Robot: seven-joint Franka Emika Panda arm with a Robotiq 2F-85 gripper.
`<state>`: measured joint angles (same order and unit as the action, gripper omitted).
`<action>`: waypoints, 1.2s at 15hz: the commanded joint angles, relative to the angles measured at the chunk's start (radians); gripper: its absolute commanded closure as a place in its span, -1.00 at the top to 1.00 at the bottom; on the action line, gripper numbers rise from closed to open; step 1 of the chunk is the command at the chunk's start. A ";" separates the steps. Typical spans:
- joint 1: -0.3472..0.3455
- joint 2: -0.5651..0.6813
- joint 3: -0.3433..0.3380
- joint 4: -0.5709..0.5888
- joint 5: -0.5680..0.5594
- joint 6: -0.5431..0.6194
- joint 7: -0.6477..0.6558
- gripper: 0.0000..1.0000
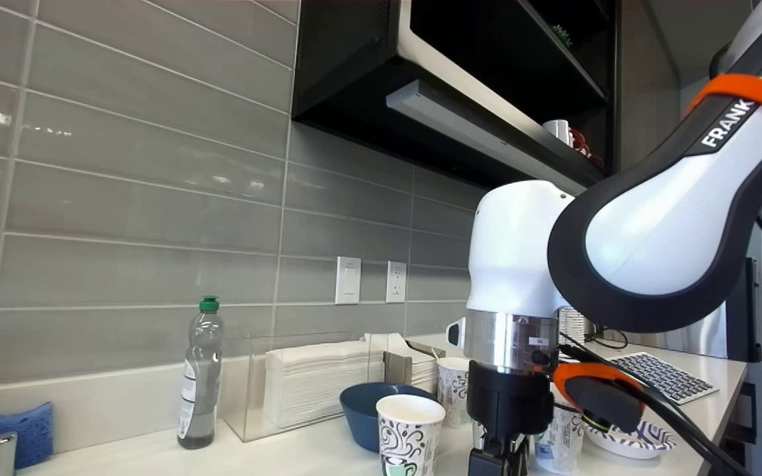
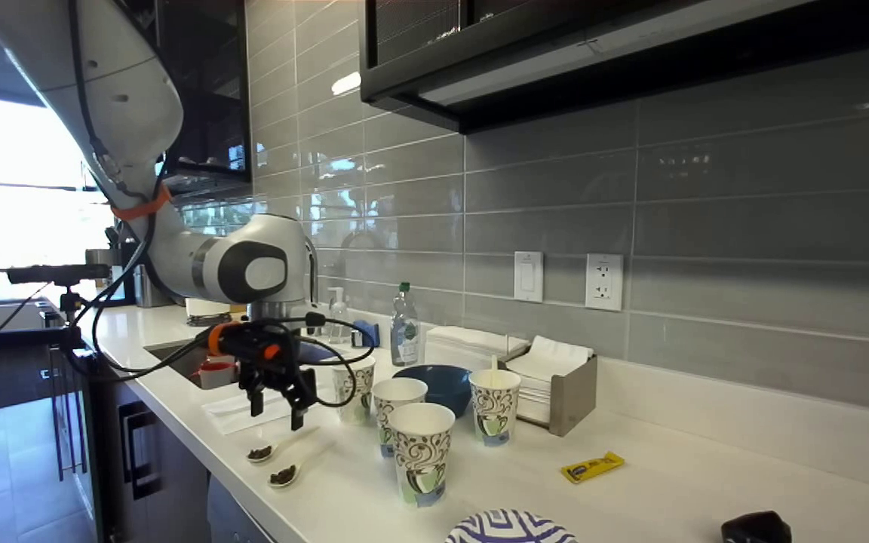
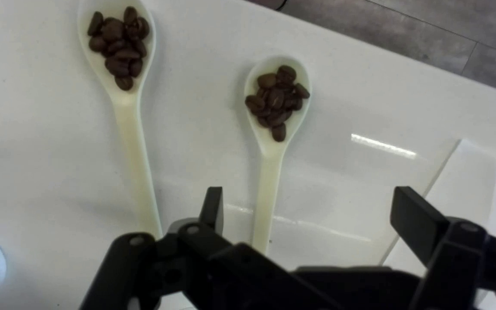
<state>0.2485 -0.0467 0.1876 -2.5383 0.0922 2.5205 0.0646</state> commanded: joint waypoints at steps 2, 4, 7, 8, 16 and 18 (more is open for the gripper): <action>-0.024 0.066 0.006 0.041 -0.084 0.031 0.044 1.00; -0.029 0.082 0.003 0.052 -0.101 0.035 0.047 1.00; -0.033 0.109 -0.001 0.073 -0.114 0.035 0.046 0.99; -0.033 0.117 -0.002 0.080 -0.118 0.033 0.048 0.75; -0.029 0.129 -0.006 0.102 -0.146 0.019 0.083 -0.50; -0.029 0.130 -0.007 0.103 -0.148 0.020 0.090 -0.80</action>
<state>0.2232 0.0671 0.1819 -2.4551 -0.0127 2.5447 0.1124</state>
